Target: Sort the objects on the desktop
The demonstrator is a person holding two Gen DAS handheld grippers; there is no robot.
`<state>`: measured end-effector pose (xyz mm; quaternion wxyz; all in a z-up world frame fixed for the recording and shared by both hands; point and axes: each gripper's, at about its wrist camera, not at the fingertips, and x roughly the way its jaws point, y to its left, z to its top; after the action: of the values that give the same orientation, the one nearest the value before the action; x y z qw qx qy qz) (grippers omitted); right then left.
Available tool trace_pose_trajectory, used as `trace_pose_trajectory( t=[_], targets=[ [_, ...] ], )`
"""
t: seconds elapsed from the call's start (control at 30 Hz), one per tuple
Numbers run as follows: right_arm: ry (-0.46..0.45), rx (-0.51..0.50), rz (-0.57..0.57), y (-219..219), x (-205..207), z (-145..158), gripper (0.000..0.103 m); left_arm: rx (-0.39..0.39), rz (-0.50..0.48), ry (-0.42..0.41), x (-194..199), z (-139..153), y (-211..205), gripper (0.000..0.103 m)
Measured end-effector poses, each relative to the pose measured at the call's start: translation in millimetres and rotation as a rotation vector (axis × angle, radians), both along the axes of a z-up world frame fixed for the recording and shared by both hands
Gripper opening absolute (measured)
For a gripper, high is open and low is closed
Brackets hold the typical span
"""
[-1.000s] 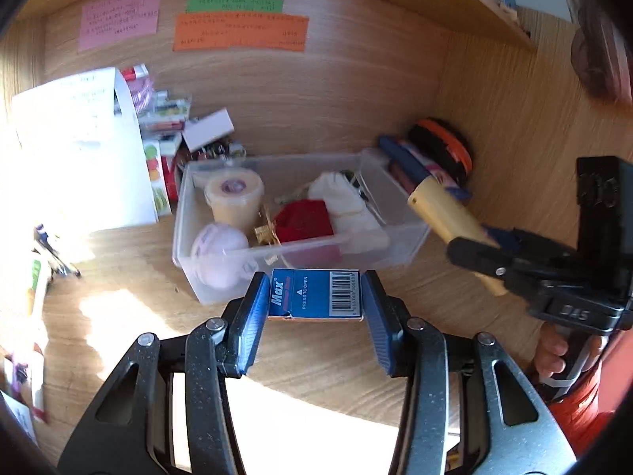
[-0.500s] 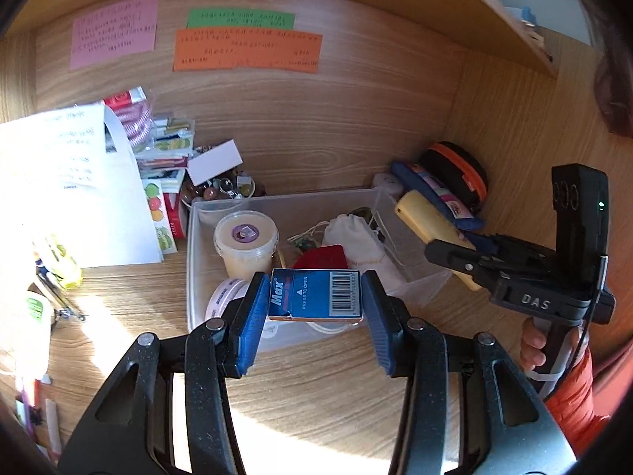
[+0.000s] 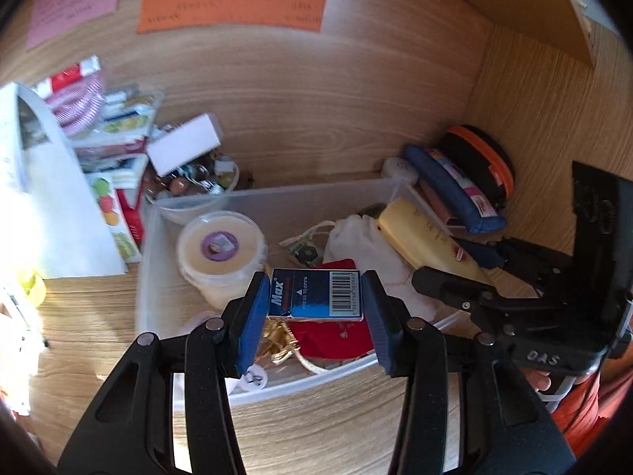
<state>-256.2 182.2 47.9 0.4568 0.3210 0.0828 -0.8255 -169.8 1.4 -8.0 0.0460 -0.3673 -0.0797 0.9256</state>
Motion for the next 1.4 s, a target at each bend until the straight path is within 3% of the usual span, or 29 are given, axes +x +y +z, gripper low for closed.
trace_pose_trajectory(
  t=[0.53,0.67,0.87,1.07,1.13,1.2,1.4],
  targets=[
    [0.081,0.054,-0.089,-4.8,-1.3,-9.1,0.046,-0.003,-0.019,-0.039,-14.9,-19.8,9.0,0.047],
    [0.102,0.045,-0.105,-2.1,-0.5,-7.6,0.057,-0.002,-0.028,-0.029,-13.3,-18.6,11.3,0.047],
    [0.108,0.037,-0.112,0.2,-1.4,-6.4,0.059,-0.040,-0.019,-0.033,-12.7,-19.7,17.0,0.052],
    [0.100,0.034,-0.101,2.1,1.1,-4.2,0.072,-0.123,0.061,0.013,0.5,-6.6,16.6,0.074],
    [0.110,0.036,-0.111,3.5,2.1,-2.7,0.072,-0.144,0.081,0.028,7.6,-1.2,16.1,0.077],
    [0.115,0.041,-0.121,4.8,3.0,-0.7,0.073,-0.161,0.098,0.034,13.6,2.9,14.8,0.089],
    [0.158,0.045,-0.143,12.6,19.1,14.2,0.083,-0.171,0.147,0.069,39.3,18.7,7.0,0.095]
  ],
)
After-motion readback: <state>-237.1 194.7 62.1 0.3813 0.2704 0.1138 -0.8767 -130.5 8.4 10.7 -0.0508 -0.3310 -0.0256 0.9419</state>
